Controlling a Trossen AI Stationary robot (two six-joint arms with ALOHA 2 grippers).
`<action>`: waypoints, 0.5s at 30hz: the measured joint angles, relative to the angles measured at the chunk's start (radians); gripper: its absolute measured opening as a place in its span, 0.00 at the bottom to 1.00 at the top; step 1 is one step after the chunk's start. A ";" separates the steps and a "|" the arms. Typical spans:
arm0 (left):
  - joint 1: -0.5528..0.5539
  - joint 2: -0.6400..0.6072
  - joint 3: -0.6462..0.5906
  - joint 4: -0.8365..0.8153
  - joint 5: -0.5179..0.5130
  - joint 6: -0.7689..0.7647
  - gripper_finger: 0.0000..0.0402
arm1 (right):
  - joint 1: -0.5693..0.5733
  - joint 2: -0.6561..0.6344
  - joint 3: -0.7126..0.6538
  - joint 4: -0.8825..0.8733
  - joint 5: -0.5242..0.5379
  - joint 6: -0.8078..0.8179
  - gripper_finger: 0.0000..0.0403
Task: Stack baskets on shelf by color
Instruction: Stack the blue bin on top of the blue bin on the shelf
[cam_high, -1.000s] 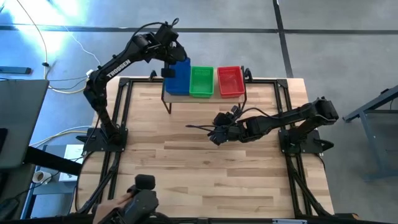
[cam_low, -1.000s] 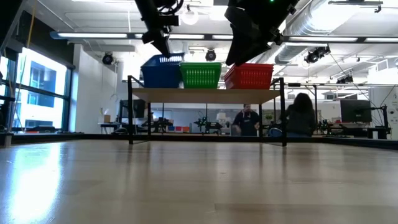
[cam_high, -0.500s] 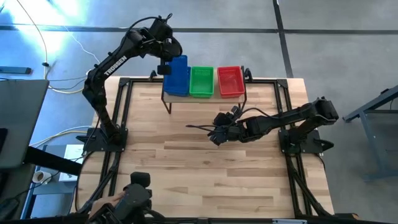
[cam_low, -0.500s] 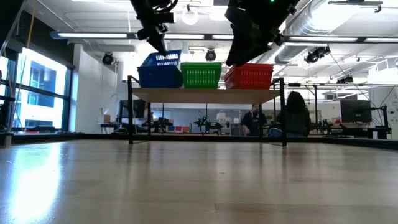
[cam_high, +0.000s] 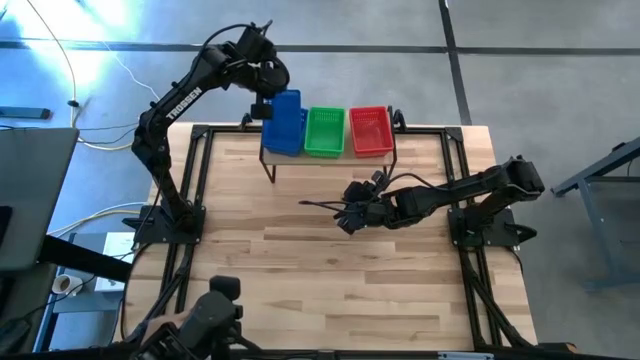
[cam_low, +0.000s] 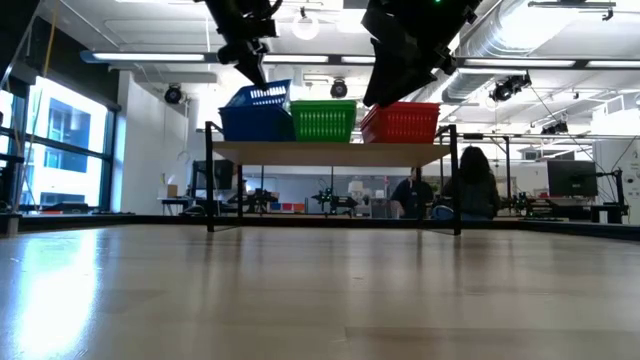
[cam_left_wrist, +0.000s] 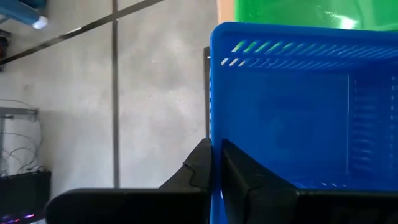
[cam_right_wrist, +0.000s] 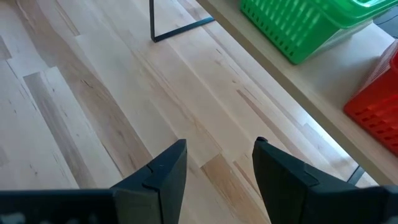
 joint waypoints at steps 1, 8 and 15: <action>-0.001 0.000 0.000 -0.006 0.007 -0.004 0.01 | 0.000 0.000 0.000 0.000 0.000 0.000 0.42; -0.018 0.000 0.000 -0.061 0.019 -0.007 0.01 | 0.000 0.000 0.000 0.000 0.000 0.000 0.42; -0.024 0.000 0.000 -0.079 0.061 -0.007 0.01 | 0.000 0.000 0.000 0.000 0.000 0.000 0.42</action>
